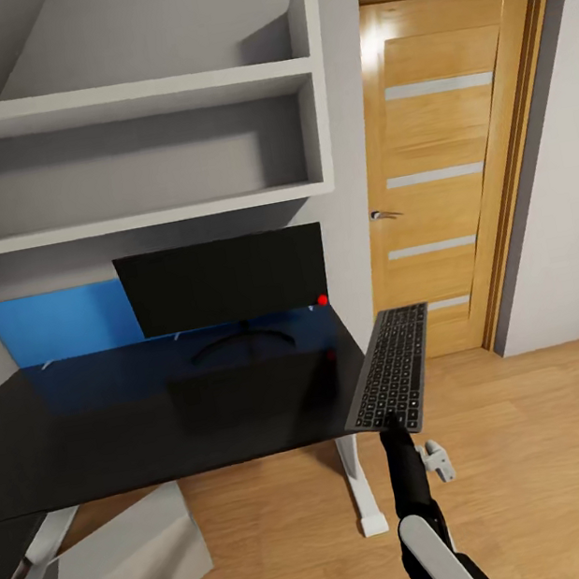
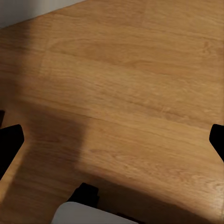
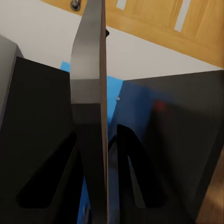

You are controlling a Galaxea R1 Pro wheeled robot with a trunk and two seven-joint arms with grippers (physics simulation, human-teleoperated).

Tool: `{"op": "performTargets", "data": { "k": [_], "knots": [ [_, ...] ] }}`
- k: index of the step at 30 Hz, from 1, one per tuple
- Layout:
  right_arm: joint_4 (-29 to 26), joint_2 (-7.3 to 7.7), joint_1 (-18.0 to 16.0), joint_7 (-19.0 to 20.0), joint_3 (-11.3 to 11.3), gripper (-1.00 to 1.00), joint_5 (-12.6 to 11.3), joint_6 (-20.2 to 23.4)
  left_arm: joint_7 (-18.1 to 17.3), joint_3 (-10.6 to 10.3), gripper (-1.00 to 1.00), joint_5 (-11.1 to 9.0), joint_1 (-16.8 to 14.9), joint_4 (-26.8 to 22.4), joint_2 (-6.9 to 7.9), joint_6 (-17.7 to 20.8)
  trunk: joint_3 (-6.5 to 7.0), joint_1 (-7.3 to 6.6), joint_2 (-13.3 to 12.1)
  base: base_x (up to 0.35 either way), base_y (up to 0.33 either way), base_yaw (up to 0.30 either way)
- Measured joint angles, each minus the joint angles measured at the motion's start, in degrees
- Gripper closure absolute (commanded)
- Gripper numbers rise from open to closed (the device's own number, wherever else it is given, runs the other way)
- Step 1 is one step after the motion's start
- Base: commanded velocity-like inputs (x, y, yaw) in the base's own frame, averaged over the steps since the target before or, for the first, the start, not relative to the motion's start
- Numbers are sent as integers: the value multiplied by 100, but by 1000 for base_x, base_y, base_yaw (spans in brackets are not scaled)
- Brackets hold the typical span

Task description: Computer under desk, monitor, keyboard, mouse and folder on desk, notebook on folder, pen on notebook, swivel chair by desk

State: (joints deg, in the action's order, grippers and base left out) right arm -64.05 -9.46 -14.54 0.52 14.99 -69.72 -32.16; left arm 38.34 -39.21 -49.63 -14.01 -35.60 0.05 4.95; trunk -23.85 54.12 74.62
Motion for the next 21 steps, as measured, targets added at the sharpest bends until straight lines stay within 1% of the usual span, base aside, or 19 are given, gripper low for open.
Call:
{"op": "performTargets", "data": {
  "k": [10,21],
  "knots": [
    [25,-22,0,0,22,100,-7,13,-1,-6,-100,16,0,110,-39,4,0,0,0,0,0,0],
    [27,-31,0,-23,18,100,-37,20,-1,8,-100,23,0,115,-36,4,0,0,0,0,0,0]
  ]
}}
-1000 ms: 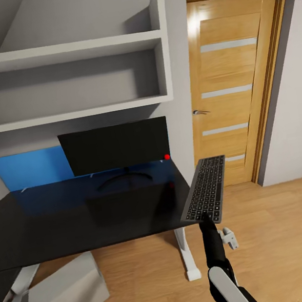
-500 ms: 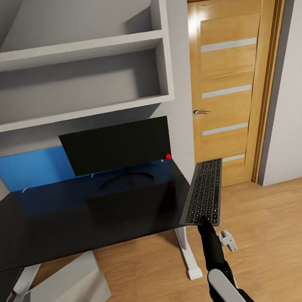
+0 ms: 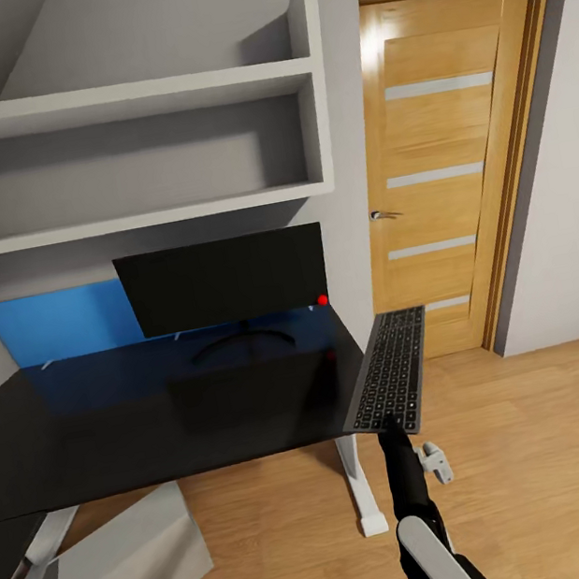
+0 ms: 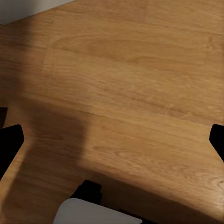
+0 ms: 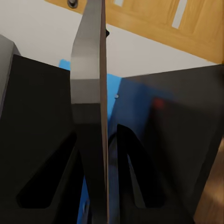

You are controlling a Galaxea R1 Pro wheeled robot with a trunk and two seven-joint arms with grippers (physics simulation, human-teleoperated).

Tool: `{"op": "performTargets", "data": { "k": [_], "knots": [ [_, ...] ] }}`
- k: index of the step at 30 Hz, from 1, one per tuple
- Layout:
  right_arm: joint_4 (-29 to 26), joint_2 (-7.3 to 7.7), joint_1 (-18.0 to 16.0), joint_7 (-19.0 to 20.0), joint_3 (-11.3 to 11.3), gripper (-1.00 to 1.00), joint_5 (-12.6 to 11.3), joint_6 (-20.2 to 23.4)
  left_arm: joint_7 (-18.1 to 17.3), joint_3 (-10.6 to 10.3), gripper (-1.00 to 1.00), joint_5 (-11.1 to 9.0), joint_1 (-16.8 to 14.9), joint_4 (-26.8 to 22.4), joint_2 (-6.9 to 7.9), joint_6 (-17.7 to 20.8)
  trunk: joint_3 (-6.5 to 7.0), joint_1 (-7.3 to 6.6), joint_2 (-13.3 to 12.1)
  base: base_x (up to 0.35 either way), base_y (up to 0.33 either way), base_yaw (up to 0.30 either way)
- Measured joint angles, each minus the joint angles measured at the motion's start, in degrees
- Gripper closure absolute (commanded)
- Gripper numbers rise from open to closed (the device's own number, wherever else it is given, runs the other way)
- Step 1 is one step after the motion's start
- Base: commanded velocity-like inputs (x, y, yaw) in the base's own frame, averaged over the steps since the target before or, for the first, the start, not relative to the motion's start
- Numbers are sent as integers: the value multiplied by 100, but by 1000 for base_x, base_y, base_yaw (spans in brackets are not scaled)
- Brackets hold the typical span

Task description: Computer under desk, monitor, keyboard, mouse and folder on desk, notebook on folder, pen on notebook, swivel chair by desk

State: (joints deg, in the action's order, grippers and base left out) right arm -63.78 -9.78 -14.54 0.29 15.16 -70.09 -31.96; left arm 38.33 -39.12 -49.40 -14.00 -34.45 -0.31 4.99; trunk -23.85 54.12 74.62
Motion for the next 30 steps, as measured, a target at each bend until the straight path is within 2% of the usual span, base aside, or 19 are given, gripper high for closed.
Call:
{"op": "performTargets", "data": {
  "k": [4,8,11,14,17,24,30],
  "knots": [
    [7,-19,0,-7,5,100,-191,26,0,2,-100,1,0,0,0,0,0,0,0,0,0,0],
    [10,-22,0,0,77,100,-612,146,0,3,-100,2,0,1,0,0,0,0,0,0,0,0],
    [5,-22,0,18,250,100,-1083,281,0,2,-100,2,-1,1,0,0,0,0,0,0,0,0],
    [2,-22,0,24,370,100,-1336,318,0,3,-100,2,0,1,0,0,0,0,0,0,0,0],
    [0,-22,0,27,430,100,-1454,310,0,3,-100,4,0,0,0,0,0,0,0,0,0,0],
    [0,-22,0,20,424,100,-1449,278,9,67,-100,17,-1,-146,20,-18,0,0,0,0,0,0],
    [0,-22,0,26,426,100,-1459,274,15,210,-100,-8,-1,-457,27,-19,-107,131,239,0,0,0]
  ]
}}
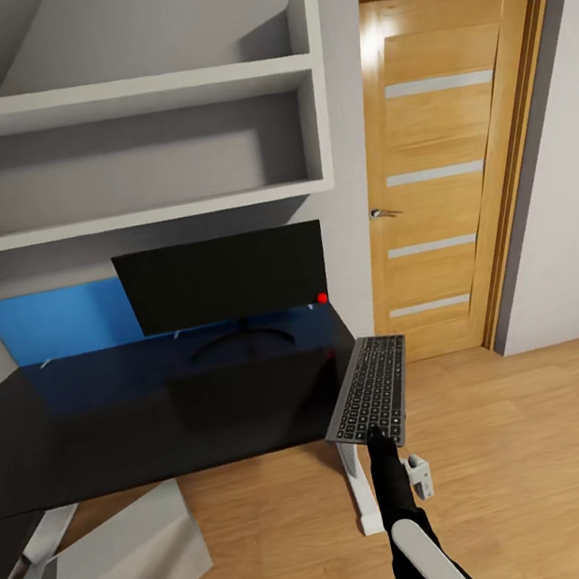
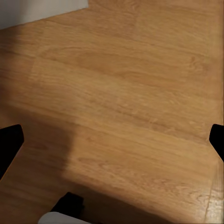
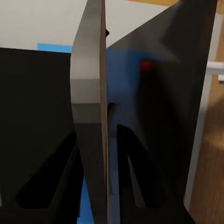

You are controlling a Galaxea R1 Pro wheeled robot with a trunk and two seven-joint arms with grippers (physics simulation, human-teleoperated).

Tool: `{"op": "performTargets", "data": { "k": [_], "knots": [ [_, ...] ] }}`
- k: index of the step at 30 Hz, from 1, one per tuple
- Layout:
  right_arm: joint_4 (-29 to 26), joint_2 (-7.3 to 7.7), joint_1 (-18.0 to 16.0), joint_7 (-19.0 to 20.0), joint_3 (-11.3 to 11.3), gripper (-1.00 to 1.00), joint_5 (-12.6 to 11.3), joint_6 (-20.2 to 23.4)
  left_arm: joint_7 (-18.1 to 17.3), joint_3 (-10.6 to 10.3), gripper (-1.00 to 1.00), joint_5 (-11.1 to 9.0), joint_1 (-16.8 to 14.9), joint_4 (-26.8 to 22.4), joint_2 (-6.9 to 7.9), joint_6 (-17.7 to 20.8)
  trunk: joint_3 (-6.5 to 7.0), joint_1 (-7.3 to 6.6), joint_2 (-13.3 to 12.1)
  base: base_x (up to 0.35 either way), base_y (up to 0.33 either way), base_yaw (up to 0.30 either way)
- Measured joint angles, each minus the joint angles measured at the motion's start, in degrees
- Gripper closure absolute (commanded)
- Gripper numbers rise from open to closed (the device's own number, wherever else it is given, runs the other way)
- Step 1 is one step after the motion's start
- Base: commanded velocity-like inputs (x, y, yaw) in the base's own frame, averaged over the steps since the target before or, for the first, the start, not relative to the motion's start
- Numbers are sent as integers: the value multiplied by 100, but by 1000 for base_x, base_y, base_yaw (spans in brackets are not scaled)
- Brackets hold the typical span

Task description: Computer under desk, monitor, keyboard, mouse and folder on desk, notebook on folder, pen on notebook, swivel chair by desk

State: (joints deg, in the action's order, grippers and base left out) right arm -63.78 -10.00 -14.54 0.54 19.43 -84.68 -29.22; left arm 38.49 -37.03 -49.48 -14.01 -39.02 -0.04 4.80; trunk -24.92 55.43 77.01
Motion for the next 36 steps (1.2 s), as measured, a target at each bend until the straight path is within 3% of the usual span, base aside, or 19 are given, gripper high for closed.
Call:
{"op": "performTargets", "data": {
  "k": [20,36],
  "knots": [
    [34,0,0,1,4,100,5,0,3,-27,-100,-8,0,-10,-26,3,-359,439,803,0,0,0],
    [52,0,0,1,5,100,8,17,-2,-38,-100,-8,0,0,-35,6,-569,791,1444,0,0,0]
  ]
}}
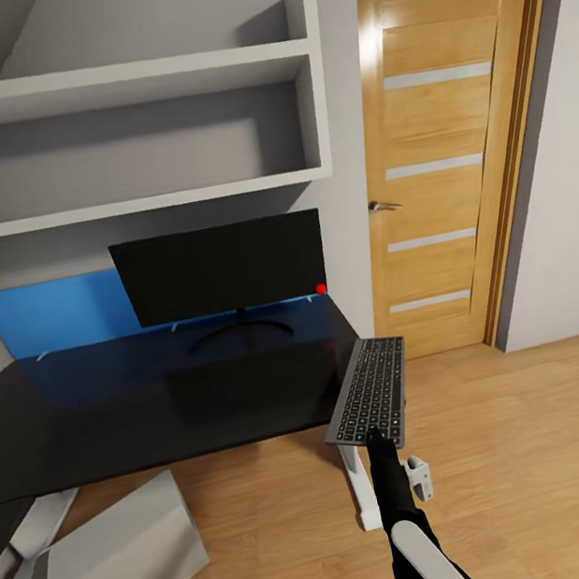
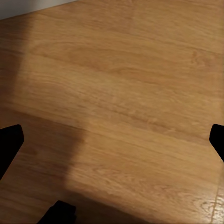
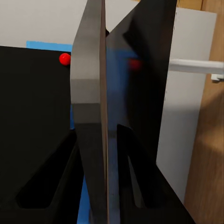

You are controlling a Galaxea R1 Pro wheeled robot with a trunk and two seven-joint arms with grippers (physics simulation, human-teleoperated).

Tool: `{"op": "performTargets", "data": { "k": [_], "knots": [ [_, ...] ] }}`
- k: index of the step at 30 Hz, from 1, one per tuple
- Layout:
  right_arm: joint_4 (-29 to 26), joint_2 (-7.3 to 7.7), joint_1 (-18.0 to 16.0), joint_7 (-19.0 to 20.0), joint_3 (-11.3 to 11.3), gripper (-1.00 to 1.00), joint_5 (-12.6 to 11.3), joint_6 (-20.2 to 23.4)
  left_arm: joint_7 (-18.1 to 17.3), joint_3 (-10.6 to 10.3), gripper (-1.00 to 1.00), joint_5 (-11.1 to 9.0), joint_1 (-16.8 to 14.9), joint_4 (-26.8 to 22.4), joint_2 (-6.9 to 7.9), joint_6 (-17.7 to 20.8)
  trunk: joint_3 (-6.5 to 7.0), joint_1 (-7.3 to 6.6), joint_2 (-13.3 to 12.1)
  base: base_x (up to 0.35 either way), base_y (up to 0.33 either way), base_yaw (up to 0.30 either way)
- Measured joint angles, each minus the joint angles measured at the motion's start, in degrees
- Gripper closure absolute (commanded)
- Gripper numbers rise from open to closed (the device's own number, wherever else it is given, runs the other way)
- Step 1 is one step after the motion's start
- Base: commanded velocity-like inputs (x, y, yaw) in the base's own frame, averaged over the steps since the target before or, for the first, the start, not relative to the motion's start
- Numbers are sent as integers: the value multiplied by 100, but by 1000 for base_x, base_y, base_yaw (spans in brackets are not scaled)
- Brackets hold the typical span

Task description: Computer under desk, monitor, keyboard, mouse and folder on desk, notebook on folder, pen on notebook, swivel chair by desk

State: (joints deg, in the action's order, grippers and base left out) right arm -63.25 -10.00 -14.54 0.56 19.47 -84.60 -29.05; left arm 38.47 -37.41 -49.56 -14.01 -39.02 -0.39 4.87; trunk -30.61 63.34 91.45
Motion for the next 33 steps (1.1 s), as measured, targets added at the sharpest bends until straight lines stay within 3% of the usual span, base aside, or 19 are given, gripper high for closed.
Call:
{"op": "performTargets", "data": {
  "k": [8,16,33],
  "knots": [
    [0,0,0,0,3,100,7,0,-4,-6,-100,0,0,33,0,4,1,1,1,0,0,0],
    [0,0,0,0,3,100,7,1,-200,-9,-100,18,0,426,6,-10,1,1,1,0,16,0],
    [0,0,0,0,-4,100,14,-7,-286,-11,-100,20,0,457,-1,-10,1,1,2,0,40,0]
  ]
}}
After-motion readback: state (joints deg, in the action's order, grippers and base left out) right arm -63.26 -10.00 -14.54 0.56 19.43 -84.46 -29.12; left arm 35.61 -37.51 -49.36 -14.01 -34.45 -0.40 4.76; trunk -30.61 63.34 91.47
